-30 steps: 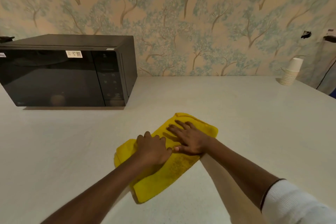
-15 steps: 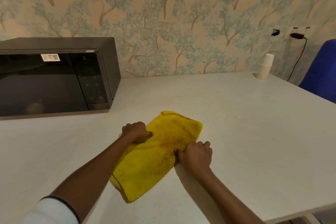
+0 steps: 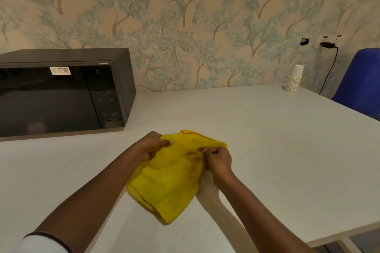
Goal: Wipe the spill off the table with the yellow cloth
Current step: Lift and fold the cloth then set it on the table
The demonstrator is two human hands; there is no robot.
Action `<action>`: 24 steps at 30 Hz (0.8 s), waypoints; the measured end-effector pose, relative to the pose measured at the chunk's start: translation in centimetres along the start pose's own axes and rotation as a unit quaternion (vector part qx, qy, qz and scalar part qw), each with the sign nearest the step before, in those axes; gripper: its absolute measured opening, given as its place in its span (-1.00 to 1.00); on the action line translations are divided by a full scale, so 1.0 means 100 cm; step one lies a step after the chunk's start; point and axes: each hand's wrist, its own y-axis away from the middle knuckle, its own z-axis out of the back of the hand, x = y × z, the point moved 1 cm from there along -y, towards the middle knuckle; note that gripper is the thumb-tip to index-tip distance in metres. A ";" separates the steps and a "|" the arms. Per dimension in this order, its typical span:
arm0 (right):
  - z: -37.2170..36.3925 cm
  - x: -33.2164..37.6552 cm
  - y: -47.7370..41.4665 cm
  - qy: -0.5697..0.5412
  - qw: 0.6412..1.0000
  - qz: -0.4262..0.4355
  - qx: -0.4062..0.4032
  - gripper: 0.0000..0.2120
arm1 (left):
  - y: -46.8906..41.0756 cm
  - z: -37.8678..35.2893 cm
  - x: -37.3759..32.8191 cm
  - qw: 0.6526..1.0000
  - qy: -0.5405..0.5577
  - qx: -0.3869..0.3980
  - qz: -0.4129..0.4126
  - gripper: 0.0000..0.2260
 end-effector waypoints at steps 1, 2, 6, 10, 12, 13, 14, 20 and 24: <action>0.003 0.003 -0.002 -0.019 1.000 0.001 0.005 -0.83 | 0.004 0.002 -0.003 0.998 0.055 0.001 -0.010 -0.71; 0.005 0.009 -0.002 -0.048 0.999 0.000 0.014 -0.83 | 0.007 0.006 -0.005 0.994 0.104 0.007 -0.021 -0.74; 0.019 0.039 0.000 -0.142 0.989 0.018 0.041 -0.46 | 0.026 0.019 -0.024 0.969 0.234 0.027 -0.079 -0.87; 0.027 0.058 0.002 -0.061 0.991 0.119 -0.012 -0.36 | 0.036 0.026 -0.036 0.950 0.270 -0.068 -0.143 -0.58; 0.028 0.067 0.005 -0.009 0.982 0.181 -0.048 -0.40 | 0.043 0.025 -0.039 0.940 0.251 -0.139 -0.184 -0.45; 0.029 0.073 0.008 0.013 0.976 0.211 -0.061 -0.42 | 0.047 0.024 -0.040 0.932 0.245 -0.167 -0.206 -0.43; 0.029 0.077 0.010 0.032 0.971 0.229 -0.064 -0.44 | 0.052 0.023 -0.041 0.926 0.241 -0.186 -0.223 -0.42; 0.024 0.082 0.016 0.164 0.934 0.308 -0.081 -0.80 | 0.065 0.021 -0.034 0.907 0.221 -0.227 -0.278 -0.39; 0.025 0.086 0.015 0.105 0.949 0.285 -0.083 -0.77 | 0.078 0.015 -0.035 0.891 0.224 -0.256 -0.301 -0.38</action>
